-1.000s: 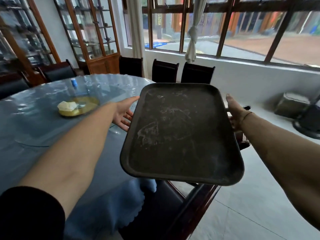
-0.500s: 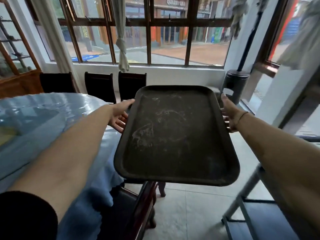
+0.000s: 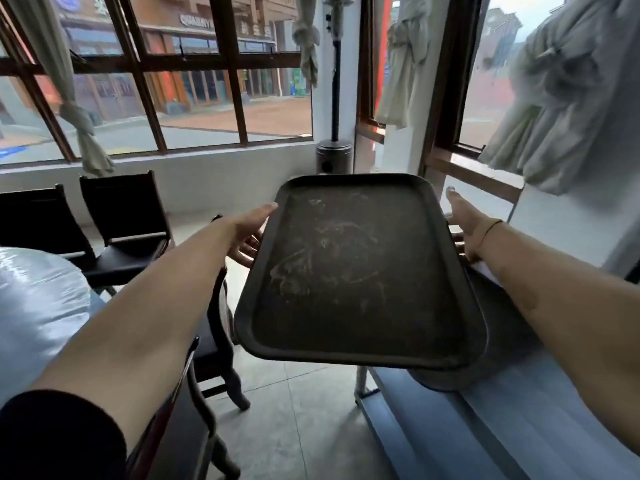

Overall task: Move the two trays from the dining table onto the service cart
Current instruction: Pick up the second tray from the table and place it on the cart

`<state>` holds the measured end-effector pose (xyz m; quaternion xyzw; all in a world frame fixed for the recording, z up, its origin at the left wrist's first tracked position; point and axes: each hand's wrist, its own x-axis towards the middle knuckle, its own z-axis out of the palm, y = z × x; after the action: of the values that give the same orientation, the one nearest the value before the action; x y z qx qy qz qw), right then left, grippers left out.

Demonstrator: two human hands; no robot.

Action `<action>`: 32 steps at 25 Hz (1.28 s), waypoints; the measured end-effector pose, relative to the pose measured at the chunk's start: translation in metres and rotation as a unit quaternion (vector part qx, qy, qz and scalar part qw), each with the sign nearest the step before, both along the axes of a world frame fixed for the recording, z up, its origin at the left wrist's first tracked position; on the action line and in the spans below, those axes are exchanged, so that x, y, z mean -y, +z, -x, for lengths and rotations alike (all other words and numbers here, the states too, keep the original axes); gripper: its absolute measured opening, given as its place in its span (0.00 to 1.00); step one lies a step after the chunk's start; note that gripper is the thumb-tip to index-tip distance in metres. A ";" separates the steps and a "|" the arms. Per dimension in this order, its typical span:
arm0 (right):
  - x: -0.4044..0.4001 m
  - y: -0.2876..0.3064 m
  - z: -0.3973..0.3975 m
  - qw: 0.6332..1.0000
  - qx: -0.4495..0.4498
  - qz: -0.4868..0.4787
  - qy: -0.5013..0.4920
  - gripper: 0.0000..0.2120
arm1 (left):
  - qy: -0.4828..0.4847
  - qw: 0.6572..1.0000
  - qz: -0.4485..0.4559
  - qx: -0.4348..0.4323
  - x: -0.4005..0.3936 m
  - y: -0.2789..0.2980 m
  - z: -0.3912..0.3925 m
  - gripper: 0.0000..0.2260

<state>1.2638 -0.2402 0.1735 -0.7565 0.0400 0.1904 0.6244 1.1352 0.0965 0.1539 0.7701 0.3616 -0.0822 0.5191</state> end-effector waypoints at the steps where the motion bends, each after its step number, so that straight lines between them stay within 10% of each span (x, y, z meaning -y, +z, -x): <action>1: 0.023 -0.001 -0.003 1.000 -0.006 0.001 -0.016 0.30 | -0.010 1.000 -0.004 0.004 0.020 -0.001 -0.013 0.39; 19: 0.374 -0.043 0.060 0.944 -0.074 0.011 -0.323 0.32 | -0.305 0.951 0.043 -0.027 0.363 -0.039 -0.196 0.42; 32: 0.445 -0.101 0.122 0.862 -0.137 0.036 -0.486 0.33 | -0.494 0.864 0.007 -0.096 0.485 -0.093 -0.236 0.45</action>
<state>1.1422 -0.6854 0.0723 -0.6294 0.4948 -0.0369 0.5980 1.3717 -0.3890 0.0608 0.8326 -0.0190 -0.4039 0.3784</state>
